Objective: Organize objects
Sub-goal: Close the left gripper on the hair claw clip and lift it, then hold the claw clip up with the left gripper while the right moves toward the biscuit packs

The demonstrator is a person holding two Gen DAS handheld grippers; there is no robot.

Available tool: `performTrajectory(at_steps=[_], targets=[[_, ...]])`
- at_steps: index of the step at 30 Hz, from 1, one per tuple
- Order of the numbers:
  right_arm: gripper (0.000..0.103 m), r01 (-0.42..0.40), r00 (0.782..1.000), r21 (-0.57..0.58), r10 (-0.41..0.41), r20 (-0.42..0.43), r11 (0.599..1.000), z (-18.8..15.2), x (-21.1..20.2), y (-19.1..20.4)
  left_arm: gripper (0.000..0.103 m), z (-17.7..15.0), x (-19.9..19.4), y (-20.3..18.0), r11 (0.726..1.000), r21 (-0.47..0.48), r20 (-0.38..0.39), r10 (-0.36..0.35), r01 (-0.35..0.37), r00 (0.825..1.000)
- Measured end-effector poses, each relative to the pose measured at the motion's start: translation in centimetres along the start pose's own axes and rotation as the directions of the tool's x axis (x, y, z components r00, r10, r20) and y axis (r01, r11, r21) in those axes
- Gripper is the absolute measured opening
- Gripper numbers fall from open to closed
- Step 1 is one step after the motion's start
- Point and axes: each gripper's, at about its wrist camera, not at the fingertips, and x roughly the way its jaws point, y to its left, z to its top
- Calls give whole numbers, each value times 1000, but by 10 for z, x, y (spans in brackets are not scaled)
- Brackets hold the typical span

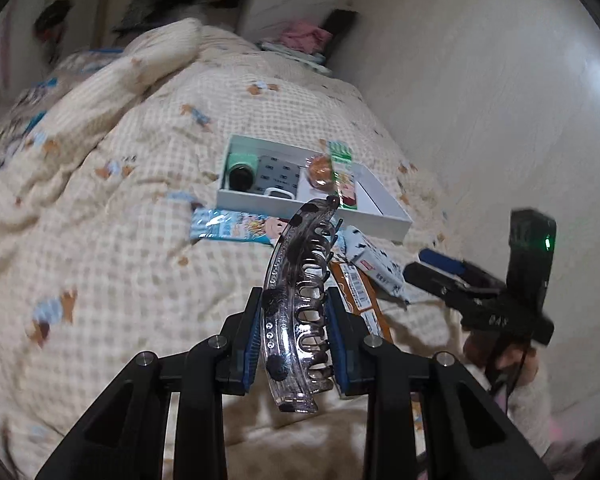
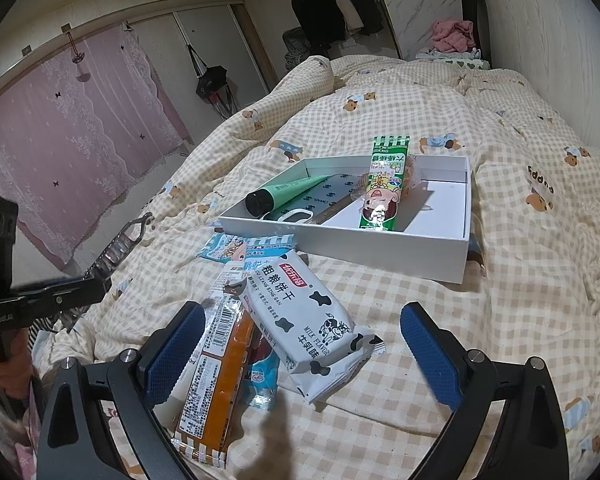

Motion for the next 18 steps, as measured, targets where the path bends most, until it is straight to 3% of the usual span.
performTrajectory(at_steps=[9, 18], targets=[[99, -2, 1000, 4, 2, -1, 1000, -1, 0, -1, 32, -11, 13, 4, 999, -22, 34, -27, 27, 999], [99, 4, 1000, 5, -4, -12, 1000, -3, 3, -2, 32, -15, 20, 2, 999, 14, 81, -53, 52, 995]])
